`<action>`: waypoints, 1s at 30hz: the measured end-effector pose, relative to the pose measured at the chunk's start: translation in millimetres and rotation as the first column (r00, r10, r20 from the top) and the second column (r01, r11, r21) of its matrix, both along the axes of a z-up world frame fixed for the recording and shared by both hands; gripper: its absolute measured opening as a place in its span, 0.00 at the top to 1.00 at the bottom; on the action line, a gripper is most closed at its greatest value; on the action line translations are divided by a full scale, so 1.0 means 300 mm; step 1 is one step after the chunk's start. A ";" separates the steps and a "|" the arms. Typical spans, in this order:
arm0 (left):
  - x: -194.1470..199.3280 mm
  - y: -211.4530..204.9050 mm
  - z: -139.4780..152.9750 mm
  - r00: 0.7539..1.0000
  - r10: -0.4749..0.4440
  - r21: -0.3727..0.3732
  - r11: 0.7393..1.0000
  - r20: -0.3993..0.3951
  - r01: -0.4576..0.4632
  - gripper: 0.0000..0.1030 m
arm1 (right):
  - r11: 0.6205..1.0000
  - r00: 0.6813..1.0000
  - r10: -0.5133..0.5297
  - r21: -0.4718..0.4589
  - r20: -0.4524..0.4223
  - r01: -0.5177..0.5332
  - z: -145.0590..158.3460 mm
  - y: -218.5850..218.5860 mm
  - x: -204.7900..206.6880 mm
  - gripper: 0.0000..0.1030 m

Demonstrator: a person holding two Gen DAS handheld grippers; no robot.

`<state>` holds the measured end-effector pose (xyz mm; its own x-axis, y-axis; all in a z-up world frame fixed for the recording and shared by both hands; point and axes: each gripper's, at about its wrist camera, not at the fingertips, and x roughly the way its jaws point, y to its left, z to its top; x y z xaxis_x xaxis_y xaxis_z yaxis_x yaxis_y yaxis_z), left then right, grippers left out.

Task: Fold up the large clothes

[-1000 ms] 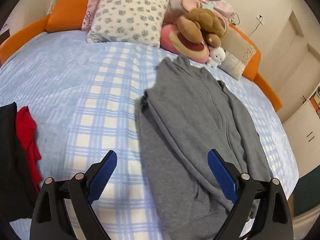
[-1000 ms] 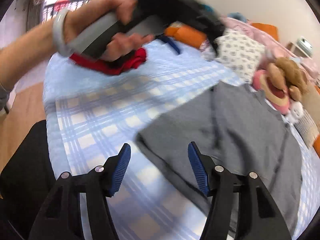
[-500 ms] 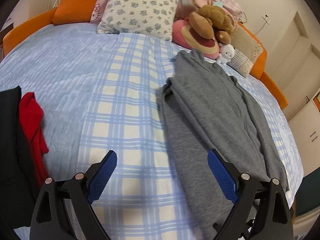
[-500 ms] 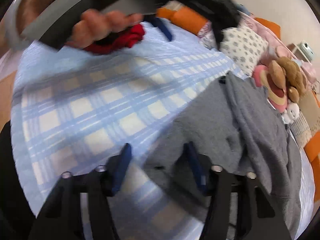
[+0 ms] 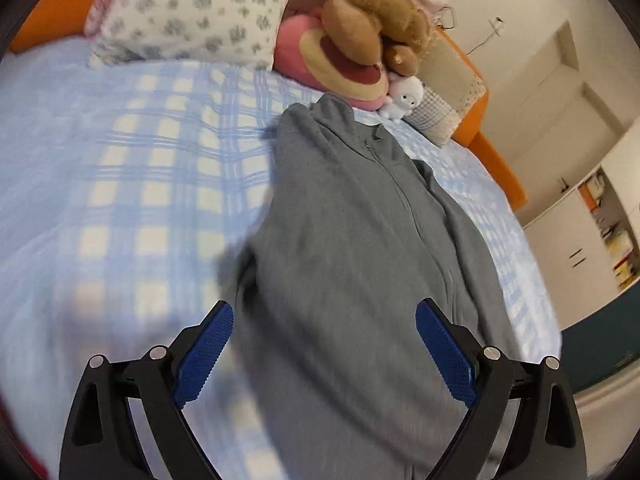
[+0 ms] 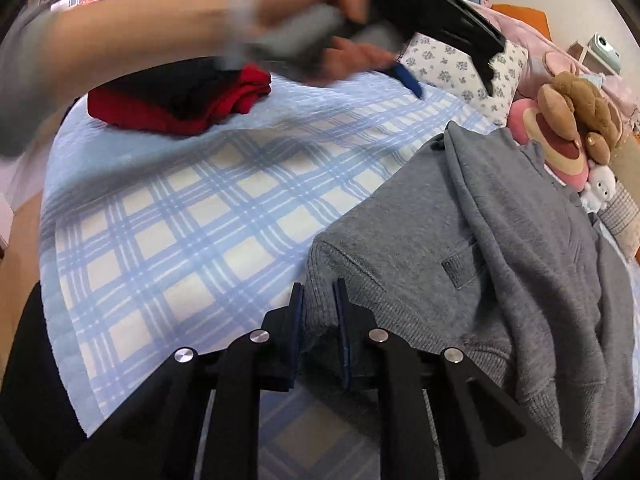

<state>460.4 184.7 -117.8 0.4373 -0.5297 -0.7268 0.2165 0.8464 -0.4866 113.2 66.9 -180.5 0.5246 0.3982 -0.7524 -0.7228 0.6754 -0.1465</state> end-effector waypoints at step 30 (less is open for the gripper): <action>0.369 -0.335 -0.045 0.953 0.121 0.460 0.887 -0.277 0.021 0.81 | 0.967 0.988 0.013 0.253 -0.154 0.026 0.114 -0.144 0.042 0.89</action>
